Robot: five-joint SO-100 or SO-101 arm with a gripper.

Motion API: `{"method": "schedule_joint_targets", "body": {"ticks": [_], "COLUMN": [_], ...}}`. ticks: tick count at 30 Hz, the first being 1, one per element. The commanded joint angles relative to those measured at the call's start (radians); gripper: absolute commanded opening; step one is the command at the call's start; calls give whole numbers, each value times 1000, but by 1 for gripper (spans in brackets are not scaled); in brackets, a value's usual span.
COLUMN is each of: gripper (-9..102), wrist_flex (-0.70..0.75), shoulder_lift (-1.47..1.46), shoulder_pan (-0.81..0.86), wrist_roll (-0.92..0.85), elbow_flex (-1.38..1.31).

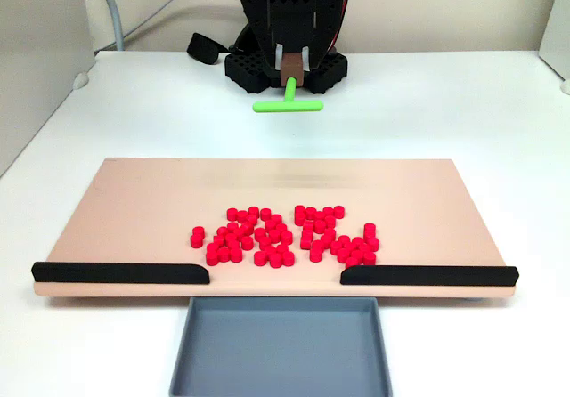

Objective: Grasp a green tool by the dark brown handle.

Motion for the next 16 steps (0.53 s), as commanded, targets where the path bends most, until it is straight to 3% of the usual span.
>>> {"method": "schedule_joint_targets", "body": {"ticks": [1, 16], "gripper": [0, 0], "wrist_flex": [0, 0], "shoulder_lift": [21, 12], "shoulder_pan": [-11, -26], "wrist_roll": [5, 25], "elbow_flex": [-5, -5]}}
